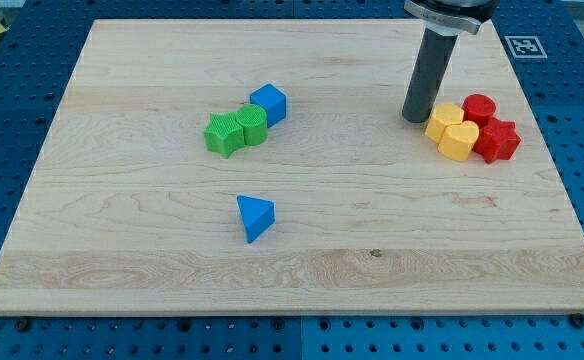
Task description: Move the blue cube towards the top left
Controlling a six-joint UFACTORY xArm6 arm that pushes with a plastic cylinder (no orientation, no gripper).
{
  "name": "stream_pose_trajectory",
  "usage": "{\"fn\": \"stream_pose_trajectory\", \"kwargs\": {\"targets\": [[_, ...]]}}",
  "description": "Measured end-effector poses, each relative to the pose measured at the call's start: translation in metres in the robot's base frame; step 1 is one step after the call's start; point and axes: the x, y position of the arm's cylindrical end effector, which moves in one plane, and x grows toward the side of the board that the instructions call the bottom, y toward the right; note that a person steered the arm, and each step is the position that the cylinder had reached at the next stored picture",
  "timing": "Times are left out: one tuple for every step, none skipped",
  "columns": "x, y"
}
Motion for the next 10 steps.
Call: {"fn": "stream_pose_trajectory", "kwargs": {"targets": [[0.000, -0.001], [0.000, -0.014], [0.000, -0.015], [0.000, -0.016], [0.000, -0.016], [0.000, -0.025], [0.000, -0.051], [0.014, -0.084], [0.018, -0.127], [0.011, -0.156]]}}
